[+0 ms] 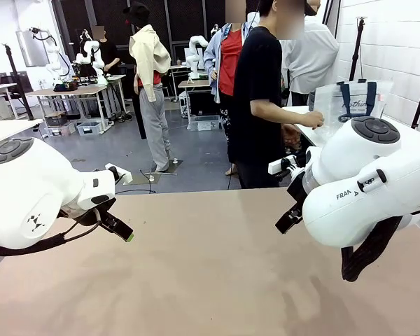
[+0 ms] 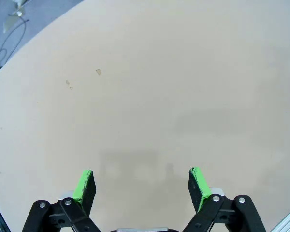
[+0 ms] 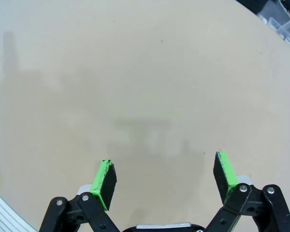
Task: Transfer purchased items from the store into the shopping bag.
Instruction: Open the Reusable shopping bag in the center of the table.
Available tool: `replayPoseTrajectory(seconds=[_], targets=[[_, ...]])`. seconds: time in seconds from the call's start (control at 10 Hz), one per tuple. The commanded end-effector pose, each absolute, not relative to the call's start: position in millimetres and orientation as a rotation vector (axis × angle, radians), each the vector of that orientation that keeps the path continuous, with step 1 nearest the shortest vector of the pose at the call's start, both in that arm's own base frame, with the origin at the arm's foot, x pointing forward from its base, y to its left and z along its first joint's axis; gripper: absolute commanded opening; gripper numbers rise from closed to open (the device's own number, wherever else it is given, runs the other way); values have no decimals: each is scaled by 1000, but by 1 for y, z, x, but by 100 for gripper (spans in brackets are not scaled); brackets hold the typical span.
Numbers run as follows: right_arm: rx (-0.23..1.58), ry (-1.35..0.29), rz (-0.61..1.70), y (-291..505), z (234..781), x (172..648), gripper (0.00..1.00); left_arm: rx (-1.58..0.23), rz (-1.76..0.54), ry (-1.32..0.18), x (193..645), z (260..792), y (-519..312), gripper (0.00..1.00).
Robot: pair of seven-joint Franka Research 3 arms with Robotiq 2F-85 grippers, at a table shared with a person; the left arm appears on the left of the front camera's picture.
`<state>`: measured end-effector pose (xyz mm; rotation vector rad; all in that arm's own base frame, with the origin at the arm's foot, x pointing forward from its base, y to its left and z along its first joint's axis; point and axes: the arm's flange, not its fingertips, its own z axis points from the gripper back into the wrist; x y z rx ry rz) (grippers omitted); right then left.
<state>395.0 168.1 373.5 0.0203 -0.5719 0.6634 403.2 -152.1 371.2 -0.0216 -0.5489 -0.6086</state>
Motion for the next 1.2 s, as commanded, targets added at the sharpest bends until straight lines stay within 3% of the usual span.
replayPoseTrajectory(seconds=[0.0, 1.1], targets=[[21, -572, 663, 168, 373, 395, 100, -22, -606, -549, 404, 371, -151, 100], [21, -572, 663, 168, 373, 395, 100, -22, -606, -549, 404, 371, -151, 100]])
